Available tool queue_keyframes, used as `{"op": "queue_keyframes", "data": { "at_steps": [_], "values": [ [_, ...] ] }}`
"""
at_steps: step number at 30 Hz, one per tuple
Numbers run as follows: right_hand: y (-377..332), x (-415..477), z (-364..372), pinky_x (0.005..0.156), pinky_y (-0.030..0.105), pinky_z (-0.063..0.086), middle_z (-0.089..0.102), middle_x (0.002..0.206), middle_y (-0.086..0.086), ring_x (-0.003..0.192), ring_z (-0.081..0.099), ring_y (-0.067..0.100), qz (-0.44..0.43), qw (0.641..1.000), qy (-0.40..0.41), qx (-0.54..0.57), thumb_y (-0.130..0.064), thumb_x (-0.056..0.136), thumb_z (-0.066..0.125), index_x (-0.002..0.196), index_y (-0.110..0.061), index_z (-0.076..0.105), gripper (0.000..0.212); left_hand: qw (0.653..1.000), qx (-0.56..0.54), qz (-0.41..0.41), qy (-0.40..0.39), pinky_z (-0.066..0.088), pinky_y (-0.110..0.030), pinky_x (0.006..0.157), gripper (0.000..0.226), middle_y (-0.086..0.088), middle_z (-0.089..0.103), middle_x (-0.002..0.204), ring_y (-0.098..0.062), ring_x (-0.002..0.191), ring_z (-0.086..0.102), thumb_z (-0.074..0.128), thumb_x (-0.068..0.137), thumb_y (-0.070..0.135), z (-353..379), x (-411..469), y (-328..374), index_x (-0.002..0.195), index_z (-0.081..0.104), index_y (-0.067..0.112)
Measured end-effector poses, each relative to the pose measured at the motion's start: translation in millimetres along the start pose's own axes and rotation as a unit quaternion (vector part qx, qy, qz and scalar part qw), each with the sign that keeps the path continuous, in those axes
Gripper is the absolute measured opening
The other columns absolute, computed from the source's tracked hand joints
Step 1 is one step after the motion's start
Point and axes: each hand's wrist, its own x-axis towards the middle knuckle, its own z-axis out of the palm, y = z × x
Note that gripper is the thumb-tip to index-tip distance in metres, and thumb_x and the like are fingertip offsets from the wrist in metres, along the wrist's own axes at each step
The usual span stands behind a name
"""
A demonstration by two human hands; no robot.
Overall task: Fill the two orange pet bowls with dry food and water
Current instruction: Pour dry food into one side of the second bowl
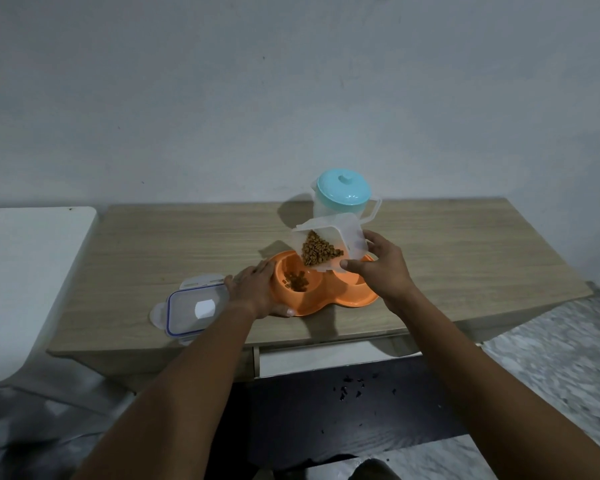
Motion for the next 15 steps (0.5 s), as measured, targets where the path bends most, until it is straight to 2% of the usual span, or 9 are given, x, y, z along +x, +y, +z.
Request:
{"op": "queue_keyframes", "data": {
  "at_steps": [15],
  "values": [
    [1.0, -2.7, -3.7, 0.102, 0.055, 0.054, 0.067, 0.129, 0.001, 0.126, 0.058, 0.021, 0.001, 1.000, 0.001, 0.012, -0.004, 0.071, 0.088, 0.136, -0.020, 0.063, 0.072, 1.000, 0.013, 0.004, 0.000, 0.006, -0.064, 0.113, 0.120, 0.002, 0.033, 0.155, -0.027, 0.145, 0.023, 0.082, 0.052, 0.066, -1.2, -0.8, 1.5, 0.150, 0.017, 0.038]
  ]
}}
